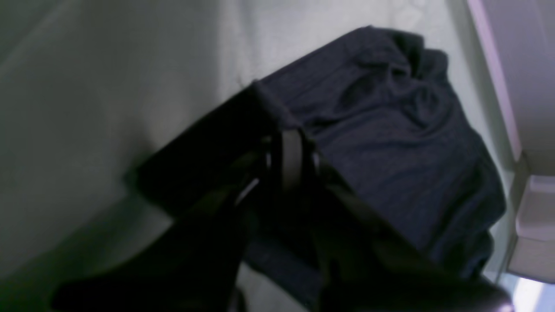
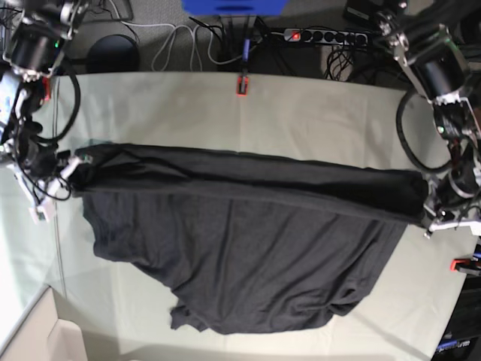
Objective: Layout the t-shirt on the table in an organized manner, then fold the t-shirt properly
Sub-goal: 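Lower the stretched shirt edge onto the table with both grippers, then drag the held edge toward the robot with both grippers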
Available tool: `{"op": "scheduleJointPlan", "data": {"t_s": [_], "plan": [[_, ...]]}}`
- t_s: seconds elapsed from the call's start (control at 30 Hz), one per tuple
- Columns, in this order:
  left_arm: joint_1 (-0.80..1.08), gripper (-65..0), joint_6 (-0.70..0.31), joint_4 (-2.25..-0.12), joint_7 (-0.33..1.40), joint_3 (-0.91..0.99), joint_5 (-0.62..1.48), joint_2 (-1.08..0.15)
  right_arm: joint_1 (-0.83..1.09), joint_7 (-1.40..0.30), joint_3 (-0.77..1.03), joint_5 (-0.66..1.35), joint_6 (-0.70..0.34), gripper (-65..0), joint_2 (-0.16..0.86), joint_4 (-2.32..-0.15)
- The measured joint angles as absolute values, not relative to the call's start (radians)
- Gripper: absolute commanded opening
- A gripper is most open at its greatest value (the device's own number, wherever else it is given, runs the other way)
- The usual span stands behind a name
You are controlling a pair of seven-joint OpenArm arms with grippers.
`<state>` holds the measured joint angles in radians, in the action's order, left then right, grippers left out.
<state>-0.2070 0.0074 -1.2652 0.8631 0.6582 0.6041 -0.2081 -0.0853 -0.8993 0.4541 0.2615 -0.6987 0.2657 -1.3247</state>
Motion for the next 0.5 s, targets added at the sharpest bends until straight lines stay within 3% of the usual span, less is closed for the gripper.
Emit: {"op": "scheduleJointPlan", "data": {"t_s": [0.13,0.33,0.4,0.5], "plan": [[-0.24,-64.6,0.007,-1.214,0.862,0.658,0.606,-0.211,-0.125,-0.9,0.449,0.252,-0.699,-47.7,0.28,-1.271],[-0.267,-63.8,0.007,-1.164,0.868,0.654,0.606,-0.22,-0.148,-0.904,0.45,0.26,-0.699,-33.9,0.284,-1.267],[-0.266,-58.9,0.008,-1.163,0.875,0.654,0.606,-0.241,-0.139,-0.904,0.452,0.259,-0.699,-31.1,0.301,-1.267],[-0.266,-46.3,0.007,-1.163,0.857,0.659,0.603,-0.253,-0.094,-0.901,0.521,0.257,-0.699,-29.8,0.308,-1.28]]}}
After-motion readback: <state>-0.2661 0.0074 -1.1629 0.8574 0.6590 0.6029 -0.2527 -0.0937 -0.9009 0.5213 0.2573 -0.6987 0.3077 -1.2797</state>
